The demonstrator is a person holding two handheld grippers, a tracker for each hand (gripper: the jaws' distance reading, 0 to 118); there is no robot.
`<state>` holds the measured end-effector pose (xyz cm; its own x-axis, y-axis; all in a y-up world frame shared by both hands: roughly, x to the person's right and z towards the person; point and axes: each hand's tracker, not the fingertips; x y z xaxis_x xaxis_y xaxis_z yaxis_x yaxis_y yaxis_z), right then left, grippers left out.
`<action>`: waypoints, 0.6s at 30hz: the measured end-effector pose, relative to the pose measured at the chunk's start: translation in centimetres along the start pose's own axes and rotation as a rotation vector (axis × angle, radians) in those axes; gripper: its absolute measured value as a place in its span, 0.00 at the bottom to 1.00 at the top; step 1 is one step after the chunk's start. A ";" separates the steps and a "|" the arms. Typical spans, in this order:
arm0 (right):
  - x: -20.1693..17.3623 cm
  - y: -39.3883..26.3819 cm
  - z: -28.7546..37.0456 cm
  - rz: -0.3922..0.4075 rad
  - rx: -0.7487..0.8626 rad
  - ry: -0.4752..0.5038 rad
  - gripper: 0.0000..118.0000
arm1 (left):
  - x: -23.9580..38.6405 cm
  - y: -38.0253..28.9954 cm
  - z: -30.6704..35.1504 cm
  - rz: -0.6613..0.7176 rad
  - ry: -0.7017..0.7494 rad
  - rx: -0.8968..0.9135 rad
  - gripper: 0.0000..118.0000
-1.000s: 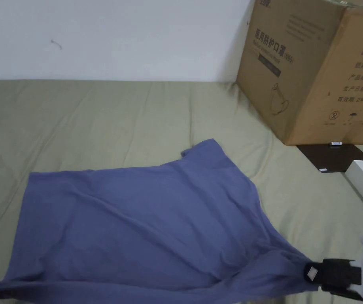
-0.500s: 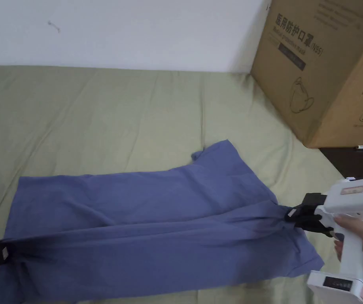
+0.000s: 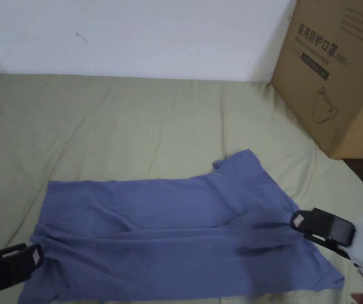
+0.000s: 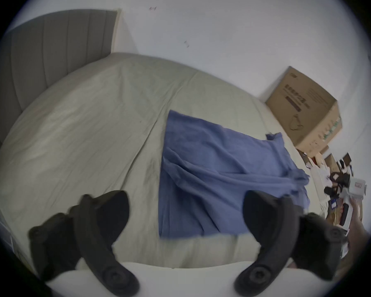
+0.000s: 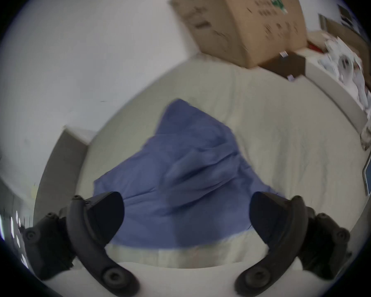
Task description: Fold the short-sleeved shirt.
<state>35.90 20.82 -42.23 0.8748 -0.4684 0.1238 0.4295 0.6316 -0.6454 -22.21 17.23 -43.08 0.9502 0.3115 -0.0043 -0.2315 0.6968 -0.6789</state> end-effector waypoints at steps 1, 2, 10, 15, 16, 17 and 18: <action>-1.2 -1.0 2.1 0.046 0.050 0.034 0.69 | 0.7 -0.8 1.9 -0.050 0.020 0.030 0.41; -2.3 -1.8 3.6 0.086 0.075 0.038 0.28 | 1.3 -1.5 3.6 -0.108 0.054 0.064 0.12; -4.8 -4.0 6.2 0.053 -0.037 0.089 0.00 | 0.0 -1.9 2.5 -0.101 0.050 -0.102 0.15; -5.0 -4.4 5.3 0.072 -0.095 0.057 0.00 | -2.4 -2.2 -5.8 -0.058 0.125 -0.183 0.74; -4.9 -4.5 5.5 0.070 -0.101 0.064 0.00 | -2.9 -2.4 -7.3 -0.065 0.146 -0.226 0.98; -4.8 -4.5 5.7 0.072 -0.102 0.062 0.00 | -3.3 -3.0 -8.0 -0.070 0.175 -0.249 1.00; -4.7 -4.5 5.8 0.078 -0.104 0.056 0.00 | -2.8 -3.1 -9.0 -0.067 0.170 -0.232 0.95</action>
<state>31.16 23.76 -35.48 0.8893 -0.4563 0.0300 0.3330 0.6014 -0.7262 -22.32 8.35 -47.53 0.9876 0.1435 -0.0636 -0.1319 0.5395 -0.8316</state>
